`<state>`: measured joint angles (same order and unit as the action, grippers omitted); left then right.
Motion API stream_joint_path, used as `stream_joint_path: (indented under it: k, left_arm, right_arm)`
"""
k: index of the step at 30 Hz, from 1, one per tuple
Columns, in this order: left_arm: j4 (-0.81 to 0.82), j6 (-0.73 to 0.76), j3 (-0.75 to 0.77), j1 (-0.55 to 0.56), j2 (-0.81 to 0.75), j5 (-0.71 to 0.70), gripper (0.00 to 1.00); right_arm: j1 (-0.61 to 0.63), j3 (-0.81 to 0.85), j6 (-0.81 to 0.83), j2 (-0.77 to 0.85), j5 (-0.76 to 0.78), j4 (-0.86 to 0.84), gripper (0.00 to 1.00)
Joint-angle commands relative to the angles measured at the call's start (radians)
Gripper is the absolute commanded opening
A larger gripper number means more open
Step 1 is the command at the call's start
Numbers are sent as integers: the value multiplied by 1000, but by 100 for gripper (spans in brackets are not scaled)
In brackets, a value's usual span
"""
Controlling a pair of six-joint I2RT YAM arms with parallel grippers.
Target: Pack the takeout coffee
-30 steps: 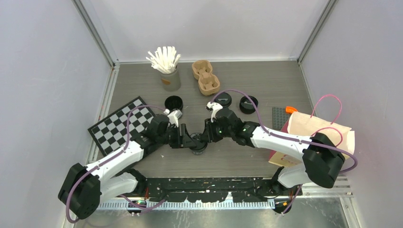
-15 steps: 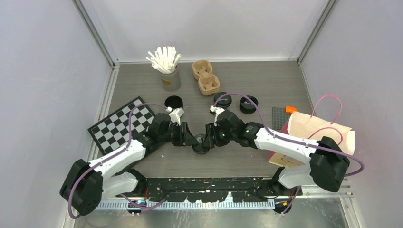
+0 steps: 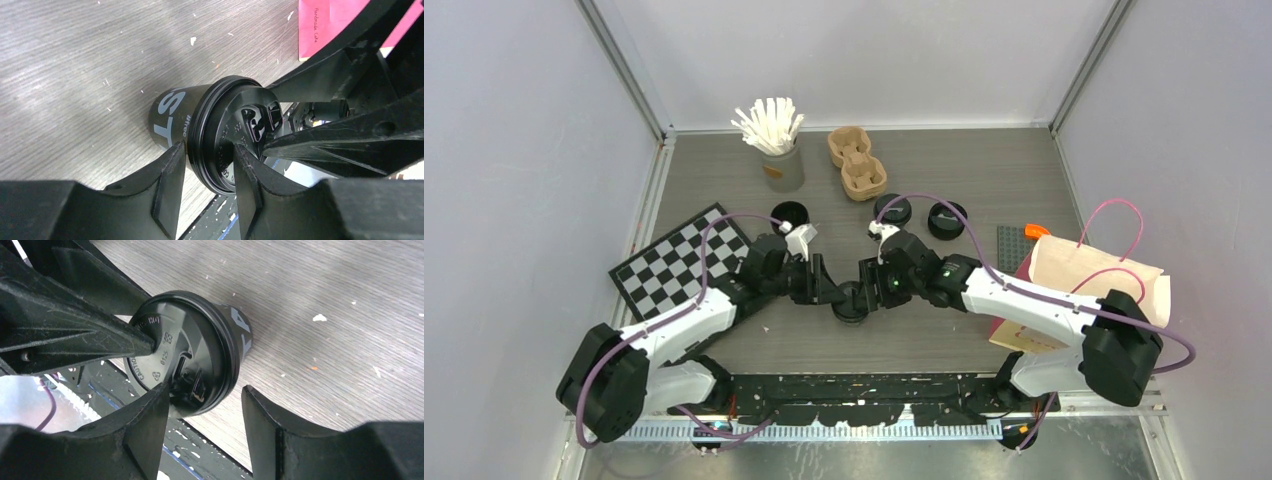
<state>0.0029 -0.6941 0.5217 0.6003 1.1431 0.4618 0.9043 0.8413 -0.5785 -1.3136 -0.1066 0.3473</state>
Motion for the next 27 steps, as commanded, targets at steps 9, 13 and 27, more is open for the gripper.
stream_joint_path:
  k: [9, 13, 27]
  left_arm:
    - [-27, 129, 91, 2, 112, 78, 39]
    - [-8, 132, 90, 1, 111, 85, 39]
    - [18, 120, 127, 2, 140, 150, 39]
  right_arm:
    - [-1, 115, 68, 55, 166, 135, 60]
    - [-4, 132, 92, 22, 120, 111, 56]
    - [-24, 104, 100, -100, 24, 41, 52]
